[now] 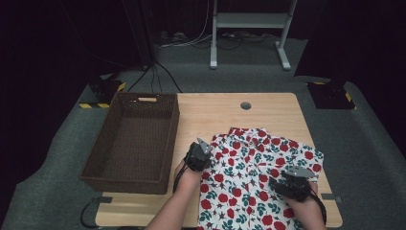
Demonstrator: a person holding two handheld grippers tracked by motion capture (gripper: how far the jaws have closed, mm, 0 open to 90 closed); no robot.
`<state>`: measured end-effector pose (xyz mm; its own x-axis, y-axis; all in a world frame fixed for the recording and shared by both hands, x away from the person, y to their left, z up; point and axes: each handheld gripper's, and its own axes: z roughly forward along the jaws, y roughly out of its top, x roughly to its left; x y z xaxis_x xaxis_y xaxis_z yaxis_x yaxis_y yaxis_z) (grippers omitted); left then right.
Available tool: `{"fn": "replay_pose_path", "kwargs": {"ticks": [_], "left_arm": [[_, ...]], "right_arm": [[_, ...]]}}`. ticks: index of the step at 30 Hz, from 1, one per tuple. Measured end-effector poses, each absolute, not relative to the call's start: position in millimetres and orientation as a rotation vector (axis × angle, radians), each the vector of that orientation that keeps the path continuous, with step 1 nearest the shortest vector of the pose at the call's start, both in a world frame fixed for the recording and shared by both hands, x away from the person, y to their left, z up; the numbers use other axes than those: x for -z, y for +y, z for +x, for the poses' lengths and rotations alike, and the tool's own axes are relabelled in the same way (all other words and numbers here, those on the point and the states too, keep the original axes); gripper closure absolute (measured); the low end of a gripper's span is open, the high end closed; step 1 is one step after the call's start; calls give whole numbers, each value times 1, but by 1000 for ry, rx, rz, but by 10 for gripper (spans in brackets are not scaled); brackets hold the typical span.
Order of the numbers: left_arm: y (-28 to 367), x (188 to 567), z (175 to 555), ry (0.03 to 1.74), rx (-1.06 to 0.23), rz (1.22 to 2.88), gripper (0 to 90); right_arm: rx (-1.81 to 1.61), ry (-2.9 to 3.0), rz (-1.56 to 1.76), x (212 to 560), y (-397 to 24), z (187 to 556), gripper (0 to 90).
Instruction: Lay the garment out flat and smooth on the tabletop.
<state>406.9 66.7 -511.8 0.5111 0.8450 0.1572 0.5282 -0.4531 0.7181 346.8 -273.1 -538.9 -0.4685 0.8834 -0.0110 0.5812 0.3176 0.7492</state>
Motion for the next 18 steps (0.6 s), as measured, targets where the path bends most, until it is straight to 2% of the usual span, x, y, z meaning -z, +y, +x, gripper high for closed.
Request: {"fn": "replay_pose_path", "kwargs": {"ticks": [18], "left_arm": [[23, 521, 380, 958, -598, 2147, 638]], "right_arm": [[-968, 2167, 1298, 539, -273, 347, 401]]}}
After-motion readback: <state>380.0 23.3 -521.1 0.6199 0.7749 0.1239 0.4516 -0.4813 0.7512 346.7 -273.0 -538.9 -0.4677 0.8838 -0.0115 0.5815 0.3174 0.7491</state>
